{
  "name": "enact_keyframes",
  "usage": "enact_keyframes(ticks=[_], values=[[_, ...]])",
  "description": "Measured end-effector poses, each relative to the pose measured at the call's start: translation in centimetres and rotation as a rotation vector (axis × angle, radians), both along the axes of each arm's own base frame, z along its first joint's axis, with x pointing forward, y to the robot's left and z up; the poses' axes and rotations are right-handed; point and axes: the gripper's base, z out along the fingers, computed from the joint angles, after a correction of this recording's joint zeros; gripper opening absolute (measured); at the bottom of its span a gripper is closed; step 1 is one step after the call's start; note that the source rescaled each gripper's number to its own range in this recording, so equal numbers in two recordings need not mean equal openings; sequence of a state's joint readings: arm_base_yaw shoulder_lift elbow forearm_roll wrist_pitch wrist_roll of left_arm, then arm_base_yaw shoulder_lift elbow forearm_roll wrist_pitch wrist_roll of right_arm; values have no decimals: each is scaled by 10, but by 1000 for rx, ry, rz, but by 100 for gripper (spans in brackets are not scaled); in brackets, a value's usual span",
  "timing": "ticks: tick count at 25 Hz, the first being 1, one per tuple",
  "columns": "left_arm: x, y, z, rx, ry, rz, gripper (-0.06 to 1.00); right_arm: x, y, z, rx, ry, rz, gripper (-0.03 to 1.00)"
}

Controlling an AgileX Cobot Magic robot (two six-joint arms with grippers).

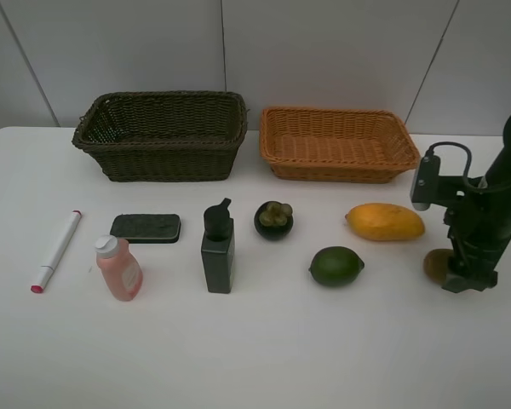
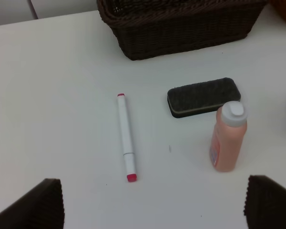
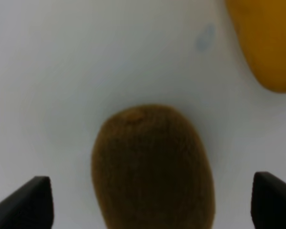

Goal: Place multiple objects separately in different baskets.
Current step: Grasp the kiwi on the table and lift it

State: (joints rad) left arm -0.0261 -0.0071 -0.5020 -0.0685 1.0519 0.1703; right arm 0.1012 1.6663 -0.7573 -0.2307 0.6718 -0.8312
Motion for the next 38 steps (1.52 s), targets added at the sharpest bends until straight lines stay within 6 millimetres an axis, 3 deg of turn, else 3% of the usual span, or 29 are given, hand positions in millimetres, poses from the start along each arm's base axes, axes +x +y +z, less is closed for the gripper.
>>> enact_keyframes(ticks=[11,15,17,18,19,21,38], values=[[0,0,0,0,0,0,100,5,-9,-15,13,11,-40,100],[0,0,0,0,0,0,100,7,-10,-23,20,26,-50,91],[0,0,0,0,0,0,100,8,-10,-26,23,25,-50,78],[0,0,0,0,0,0,100,8,-9,-26,25,19,-49,66],[0,0,0,0,0,0,100,9,-9,-26,26,16,-49,49],[0,0,0,0,0,0,100,9,-9,-26,26,12,-46,2],[0,0,0,0,0,0,100,9,-9,-26,30,14,-53,0]])
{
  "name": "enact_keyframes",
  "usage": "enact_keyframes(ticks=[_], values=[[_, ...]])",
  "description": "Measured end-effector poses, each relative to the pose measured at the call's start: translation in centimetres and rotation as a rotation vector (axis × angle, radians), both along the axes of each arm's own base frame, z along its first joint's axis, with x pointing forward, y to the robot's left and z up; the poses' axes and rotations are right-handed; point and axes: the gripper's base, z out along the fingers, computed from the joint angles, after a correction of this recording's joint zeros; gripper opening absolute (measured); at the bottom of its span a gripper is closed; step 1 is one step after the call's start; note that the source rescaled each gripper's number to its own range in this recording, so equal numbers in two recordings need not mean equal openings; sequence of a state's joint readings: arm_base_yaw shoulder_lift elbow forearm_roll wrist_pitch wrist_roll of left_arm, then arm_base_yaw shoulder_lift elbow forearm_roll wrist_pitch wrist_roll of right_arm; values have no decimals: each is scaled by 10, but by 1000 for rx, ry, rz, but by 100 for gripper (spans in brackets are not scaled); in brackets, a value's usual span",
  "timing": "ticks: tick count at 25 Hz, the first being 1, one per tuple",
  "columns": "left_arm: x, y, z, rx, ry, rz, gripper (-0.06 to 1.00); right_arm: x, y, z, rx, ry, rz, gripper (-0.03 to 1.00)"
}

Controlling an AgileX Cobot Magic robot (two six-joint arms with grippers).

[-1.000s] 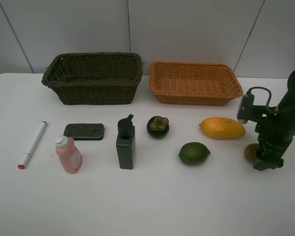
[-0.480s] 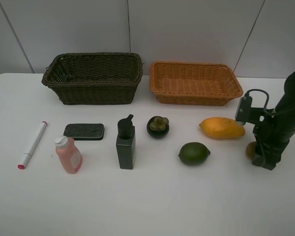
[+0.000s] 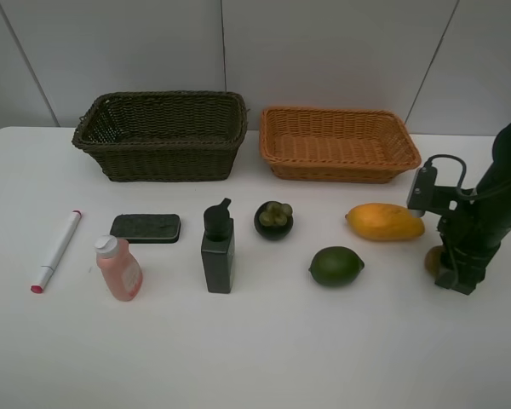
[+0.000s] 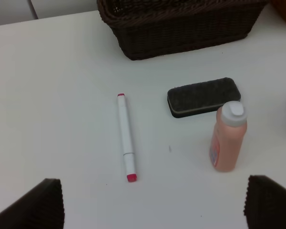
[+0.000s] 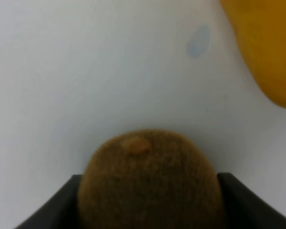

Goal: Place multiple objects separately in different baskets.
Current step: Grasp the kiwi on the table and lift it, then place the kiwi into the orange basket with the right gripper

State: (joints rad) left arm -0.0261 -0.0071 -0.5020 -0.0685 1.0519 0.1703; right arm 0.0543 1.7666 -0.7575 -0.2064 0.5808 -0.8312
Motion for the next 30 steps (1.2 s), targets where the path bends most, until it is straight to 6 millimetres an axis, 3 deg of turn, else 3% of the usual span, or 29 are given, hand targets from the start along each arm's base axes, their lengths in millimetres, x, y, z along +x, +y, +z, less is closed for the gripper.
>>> enact_keyframes(ticks=[6,17,30], values=[[0,0,0,0,0,0,100,0,0,8,3,-30,-1,0],[0,0,0,0,0,0,100,0,3,56,57,-209,-49,0],[0,0,0,0,0,0,100,45,17,126,266,-534,-188,0]])
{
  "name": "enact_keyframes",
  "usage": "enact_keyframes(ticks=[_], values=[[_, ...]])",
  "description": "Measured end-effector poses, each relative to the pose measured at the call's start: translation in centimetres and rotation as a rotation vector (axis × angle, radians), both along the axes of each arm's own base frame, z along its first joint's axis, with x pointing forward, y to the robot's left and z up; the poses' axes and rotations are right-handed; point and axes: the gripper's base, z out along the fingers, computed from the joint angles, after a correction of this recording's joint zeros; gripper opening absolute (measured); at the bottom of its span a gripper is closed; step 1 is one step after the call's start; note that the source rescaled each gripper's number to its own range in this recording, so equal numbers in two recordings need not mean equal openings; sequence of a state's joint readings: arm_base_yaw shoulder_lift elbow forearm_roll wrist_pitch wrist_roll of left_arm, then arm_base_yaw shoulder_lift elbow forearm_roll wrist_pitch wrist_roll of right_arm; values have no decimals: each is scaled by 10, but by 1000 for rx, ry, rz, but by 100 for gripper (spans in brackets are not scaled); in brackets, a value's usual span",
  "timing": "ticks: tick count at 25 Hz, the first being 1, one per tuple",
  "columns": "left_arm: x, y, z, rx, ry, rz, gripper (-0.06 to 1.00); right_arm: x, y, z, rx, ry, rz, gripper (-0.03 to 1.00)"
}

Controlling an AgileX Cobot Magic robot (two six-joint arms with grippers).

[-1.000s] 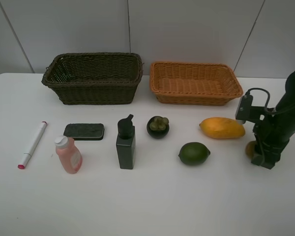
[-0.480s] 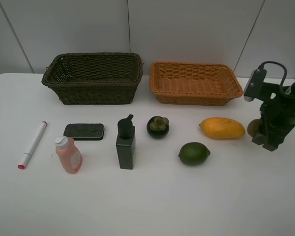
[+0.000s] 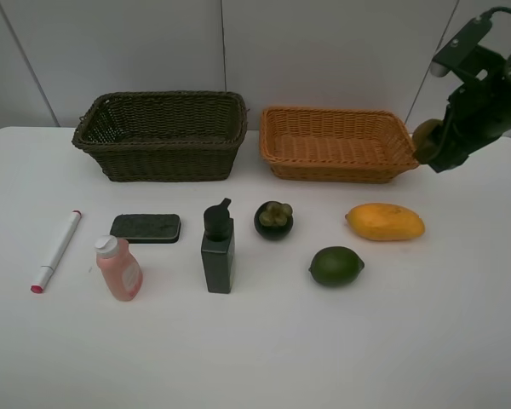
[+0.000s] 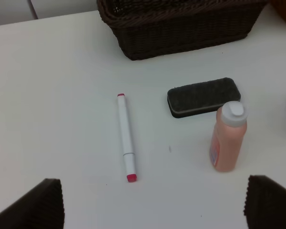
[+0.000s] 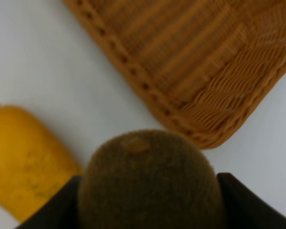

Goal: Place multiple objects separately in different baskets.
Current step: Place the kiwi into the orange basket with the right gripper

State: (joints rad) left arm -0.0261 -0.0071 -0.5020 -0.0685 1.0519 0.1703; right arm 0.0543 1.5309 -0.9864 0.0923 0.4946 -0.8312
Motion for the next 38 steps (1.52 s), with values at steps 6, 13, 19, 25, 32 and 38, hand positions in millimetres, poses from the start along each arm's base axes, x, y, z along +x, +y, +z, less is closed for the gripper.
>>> enact_keyframes(ticks=[6,13,19,25,32,38], values=[[0,0,0,0,0,0,100,26,3,16,36,-133,-22,0],[0,0,0,0,0,0,100,80,18,7,62,-184,-12,0],[0,0,0,0,0,0,100,124,25,-24,156,-162,-71,0],[0,0,0,0,0,0,100,151,30,-57,253,-136,-148,0],[0,0,0,0,0,0,100,158,30,-85,272,-112,-189,0],[0,0,0,0,0,0,100,158,30,-91,276,-103,-196,0]])
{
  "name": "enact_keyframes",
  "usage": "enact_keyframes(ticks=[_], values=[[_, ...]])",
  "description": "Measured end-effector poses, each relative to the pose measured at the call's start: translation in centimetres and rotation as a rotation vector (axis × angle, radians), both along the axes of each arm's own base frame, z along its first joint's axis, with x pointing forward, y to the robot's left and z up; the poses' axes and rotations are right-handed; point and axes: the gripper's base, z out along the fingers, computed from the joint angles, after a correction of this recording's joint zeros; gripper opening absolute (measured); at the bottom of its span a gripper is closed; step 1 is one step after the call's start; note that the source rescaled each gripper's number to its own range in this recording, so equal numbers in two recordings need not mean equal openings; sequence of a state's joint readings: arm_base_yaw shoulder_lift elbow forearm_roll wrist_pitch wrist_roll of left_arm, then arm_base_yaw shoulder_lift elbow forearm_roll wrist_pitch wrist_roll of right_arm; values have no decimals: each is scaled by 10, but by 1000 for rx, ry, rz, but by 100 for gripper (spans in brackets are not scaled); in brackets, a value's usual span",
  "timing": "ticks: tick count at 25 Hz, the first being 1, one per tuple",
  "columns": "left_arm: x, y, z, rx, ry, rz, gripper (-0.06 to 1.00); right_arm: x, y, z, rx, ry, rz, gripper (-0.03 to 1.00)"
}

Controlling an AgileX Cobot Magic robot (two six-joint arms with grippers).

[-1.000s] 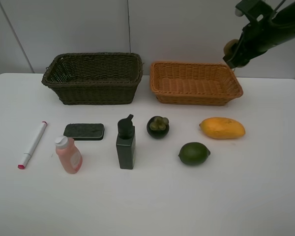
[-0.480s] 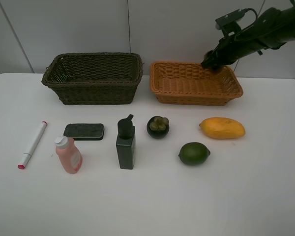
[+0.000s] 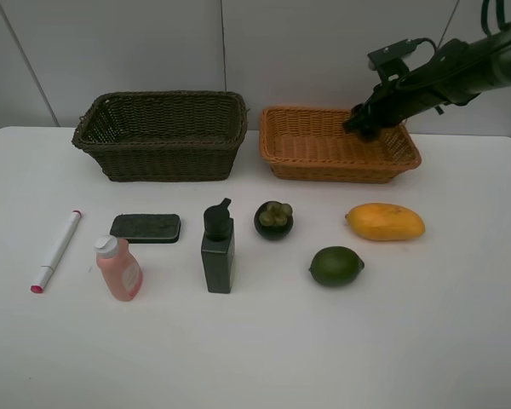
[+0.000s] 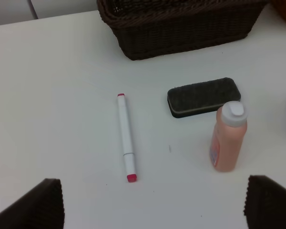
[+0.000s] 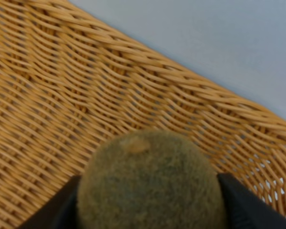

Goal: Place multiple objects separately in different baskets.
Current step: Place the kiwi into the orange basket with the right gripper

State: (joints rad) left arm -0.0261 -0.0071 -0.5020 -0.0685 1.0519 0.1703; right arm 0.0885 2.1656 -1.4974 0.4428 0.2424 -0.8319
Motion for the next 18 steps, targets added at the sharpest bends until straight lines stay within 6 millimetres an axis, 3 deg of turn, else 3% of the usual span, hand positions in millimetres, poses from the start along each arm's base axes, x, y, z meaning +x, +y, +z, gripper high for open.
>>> enact_keyframes(ticks=[7,8,10,12,15,18], values=[[0,0,0,0,0,0,100,0,0,-1,19,5,-12,0],[0,0,0,0,0,0,100,0,1,-1,22,5,-15,9],[0,0,0,0,0,1,100,0,1,-1,24,5,-17,62],[0,0,0,0,0,1,100,0,1,-1,25,5,-17,84],[0,0,0,0,0,1,100,0,1,-1,25,5,-17,94],[0,0,0,0,0,1,100,0,1,-1,25,5,-17,96]])
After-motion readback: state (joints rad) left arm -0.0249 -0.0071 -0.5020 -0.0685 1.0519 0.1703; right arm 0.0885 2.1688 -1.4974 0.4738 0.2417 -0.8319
